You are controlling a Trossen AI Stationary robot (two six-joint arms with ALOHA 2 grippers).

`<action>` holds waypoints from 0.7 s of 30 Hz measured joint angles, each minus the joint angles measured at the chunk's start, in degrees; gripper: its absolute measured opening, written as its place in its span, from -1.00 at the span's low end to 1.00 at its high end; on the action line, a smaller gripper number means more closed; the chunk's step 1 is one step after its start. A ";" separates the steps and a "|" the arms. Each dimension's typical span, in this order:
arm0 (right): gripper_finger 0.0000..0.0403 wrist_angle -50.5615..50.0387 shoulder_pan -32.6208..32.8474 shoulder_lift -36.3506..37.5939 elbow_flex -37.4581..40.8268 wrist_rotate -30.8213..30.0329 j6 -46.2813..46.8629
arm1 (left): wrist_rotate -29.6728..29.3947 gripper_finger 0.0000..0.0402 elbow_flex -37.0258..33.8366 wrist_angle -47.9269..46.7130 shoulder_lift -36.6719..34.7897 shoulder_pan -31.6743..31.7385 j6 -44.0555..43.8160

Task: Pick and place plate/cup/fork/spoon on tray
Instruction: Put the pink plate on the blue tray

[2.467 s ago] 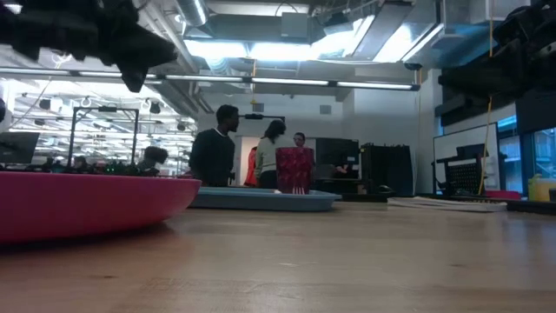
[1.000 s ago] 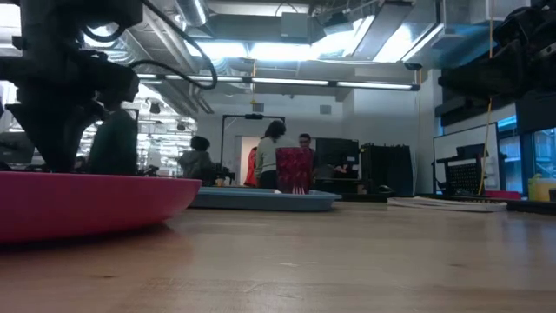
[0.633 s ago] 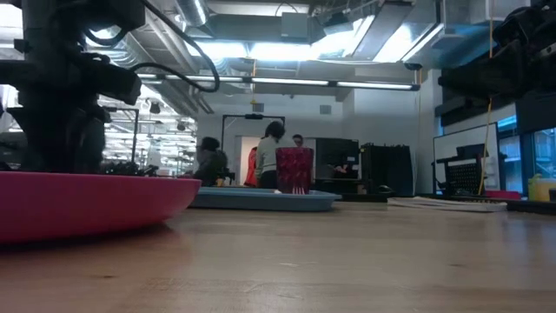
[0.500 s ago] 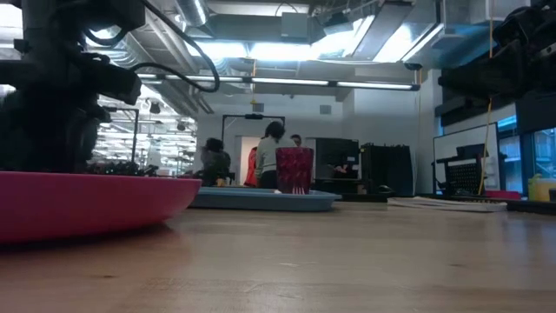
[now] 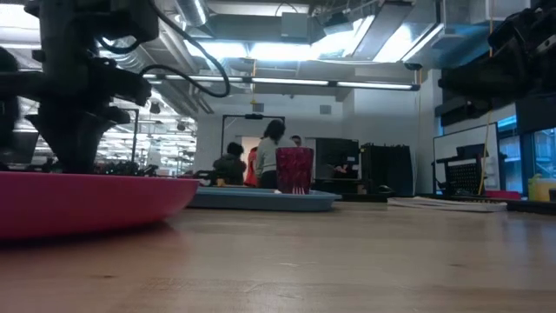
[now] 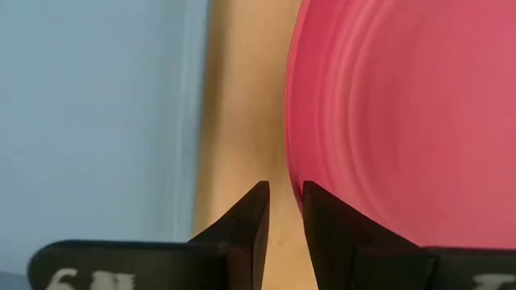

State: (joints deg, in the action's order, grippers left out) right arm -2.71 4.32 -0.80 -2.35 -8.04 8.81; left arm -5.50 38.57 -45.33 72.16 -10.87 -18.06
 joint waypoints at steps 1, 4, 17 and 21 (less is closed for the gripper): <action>-0.48 -0.01 0.00 0.00 0.00 0.01 -0.06 | -0.01 -0.66 0.00 0.01 0.00 0.56 0.63; -0.48 -0.01 0.00 0.00 0.00 0.01 -0.10 | -0.02 -0.66 0.00 0.01 0.00 1.98 0.84; -0.48 -0.01 -0.02 0.00 0.00 0.16 1.67 | -0.04 -0.66 0.00 -0.01 0.00 5.46 0.81; -0.48 -0.01 0.00 0.00 0.00 0.16 3.04 | -0.02 -0.66 0.00 -0.01 0.00 5.46 0.78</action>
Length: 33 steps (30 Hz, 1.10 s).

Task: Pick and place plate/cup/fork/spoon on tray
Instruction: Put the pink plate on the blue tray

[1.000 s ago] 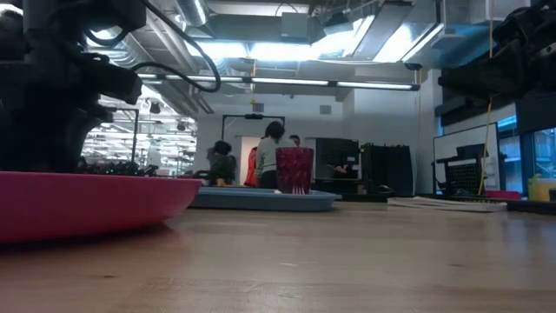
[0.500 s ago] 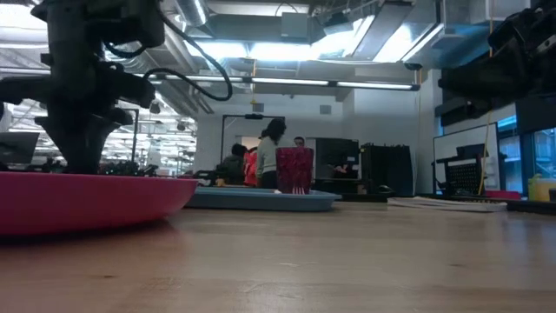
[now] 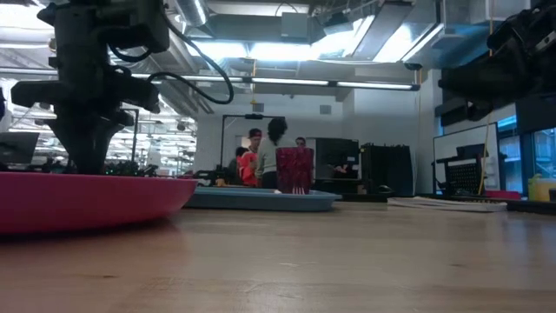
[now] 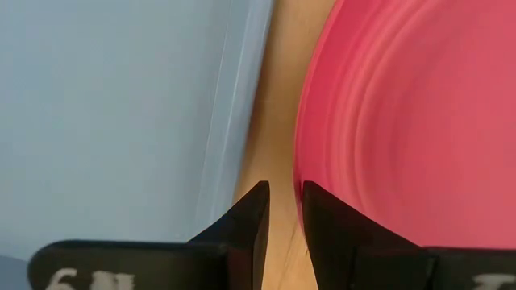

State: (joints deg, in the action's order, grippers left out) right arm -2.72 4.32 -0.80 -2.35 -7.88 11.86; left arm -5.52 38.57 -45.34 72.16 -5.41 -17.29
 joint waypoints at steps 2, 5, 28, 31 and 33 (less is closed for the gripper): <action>-0.48 0.00 0.00 0.00 0.00 0.00 -0.07 | 0.05 -0.66 -0.01 0.00 0.00 0.00 -0.04; -0.48 0.00 0.00 0.00 0.00 0.00 -0.07 | 0.72 -0.66 -0.02 -0.02 0.00 0.00 -0.08; -0.48 -0.04 0.00 -0.03 0.00 0.00 -0.09 | 2.82 -0.66 -0.04 0.00 0.37 0.00 -1.67; -0.48 -0.04 0.00 -0.07 0.00 0.00 -0.09 | 2.82 -0.66 -0.04 0.00 0.37 0.00 -1.65; -0.48 -0.04 0.00 -0.07 0.00 0.00 -0.11 | 2.82 -0.66 -0.04 0.00 0.37 0.00 -1.65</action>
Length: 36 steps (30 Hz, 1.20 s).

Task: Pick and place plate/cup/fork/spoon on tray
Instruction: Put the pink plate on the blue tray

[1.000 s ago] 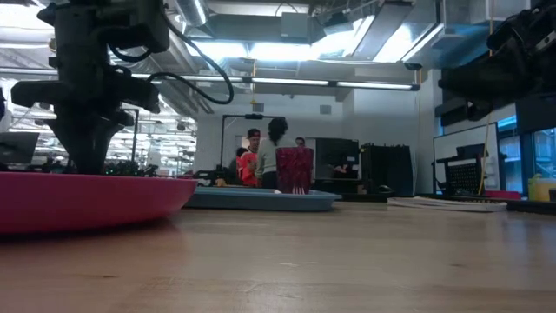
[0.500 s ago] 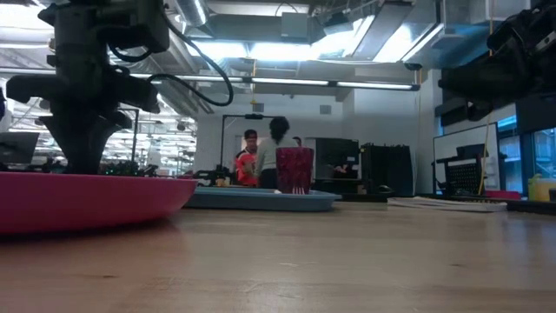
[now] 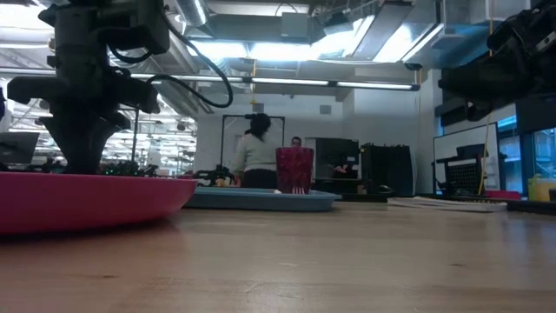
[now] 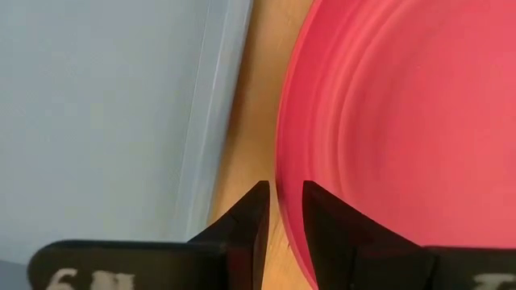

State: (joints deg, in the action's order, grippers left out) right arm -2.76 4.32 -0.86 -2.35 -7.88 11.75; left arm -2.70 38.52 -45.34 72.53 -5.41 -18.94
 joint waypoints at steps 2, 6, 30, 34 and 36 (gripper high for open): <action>-0.48 0.00 0.00 0.00 0.00 0.00 -0.07 | -0.01 -0.66 0.00 -0.02 0.00 0.00 0.00; -0.48 0.00 0.00 0.00 0.00 0.00 -0.12 | 0.00 -0.66 0.00 -0.02 0.00 0.00 -0.02; -0.48 -0.04 0.00 0.00 0.00 0.46 -0.22 | -2.75 -0.66 0.00 0.00 0.00 0.00 -0.30; -0.48 -0.12 -0.01 -0.06 0.00 1.34 0.89 | -3.21 -0.66 0.00 0.00 0.00 0.00 -0.32; -0.48 -0.39 -0.01 -0.40 0.00 2.37 2.80 | -3.21 -0.66 0.00 0.00 0.00 0.00 -0.35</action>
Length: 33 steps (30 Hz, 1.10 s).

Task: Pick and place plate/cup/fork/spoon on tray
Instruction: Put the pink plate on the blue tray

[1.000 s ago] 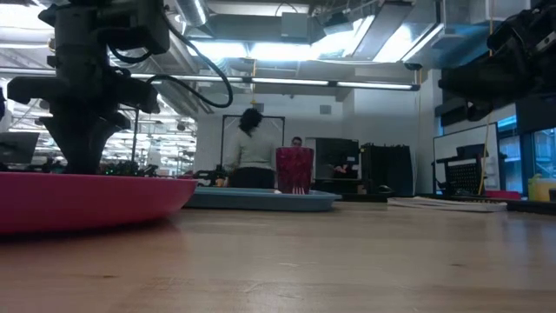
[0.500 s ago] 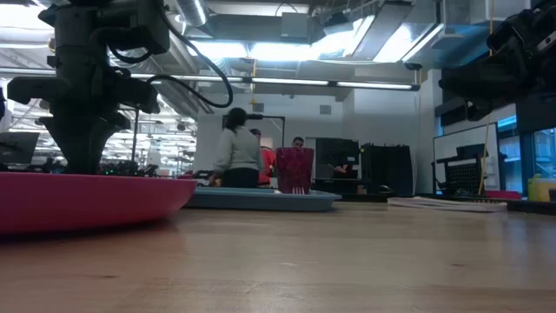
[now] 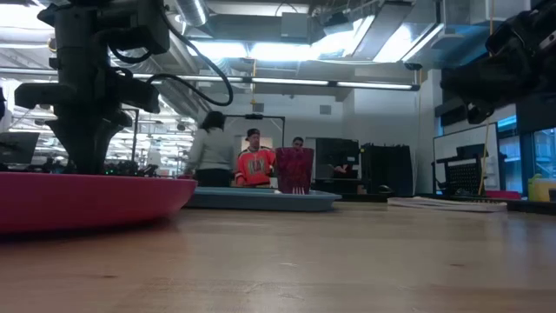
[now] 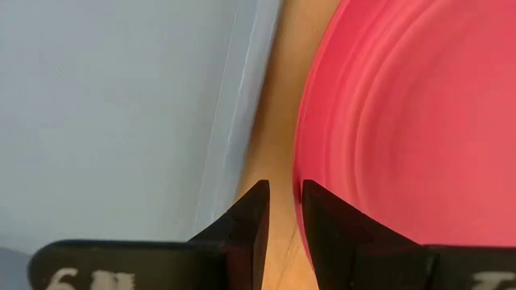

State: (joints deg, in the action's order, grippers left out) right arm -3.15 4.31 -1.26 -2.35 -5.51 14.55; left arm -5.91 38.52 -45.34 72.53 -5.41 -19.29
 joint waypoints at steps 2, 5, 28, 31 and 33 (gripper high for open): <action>-0.48 -0.03 0.01 -0.50 0.00 0.10 -0.07 | 0.00 -0.66 0.00 0.00 0.00 0.00 0.00; -0.48 -0.10 0.01 -1.82 0.00 0.23 -0.10 | 0.00 -0.66 0.00 0.00 0.00 0.00 0.00; -0.48 -0.18 0.01 -12.34 -0.02 10.17 3.38 | 0.00 -0.66 0.02 0.00 0.00 0.00 0.00; -0.48 -0.21 0.01 -12.35 -0.02 10.13 3.24 | 0.00 -0.66 0.02 0.00 0.00 -0.01 -0.02; -0.48 -0.20 0.01 -12.37 -0.02 10.13 3.23 | 0.00 -0.66 0.02 0.00 0.00 -0.01 -0.02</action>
State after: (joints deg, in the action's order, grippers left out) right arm -3.36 4.32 -13.63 -2.37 4.62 17.78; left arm -5.91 38.54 -45.35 72.53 -5.42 -19.31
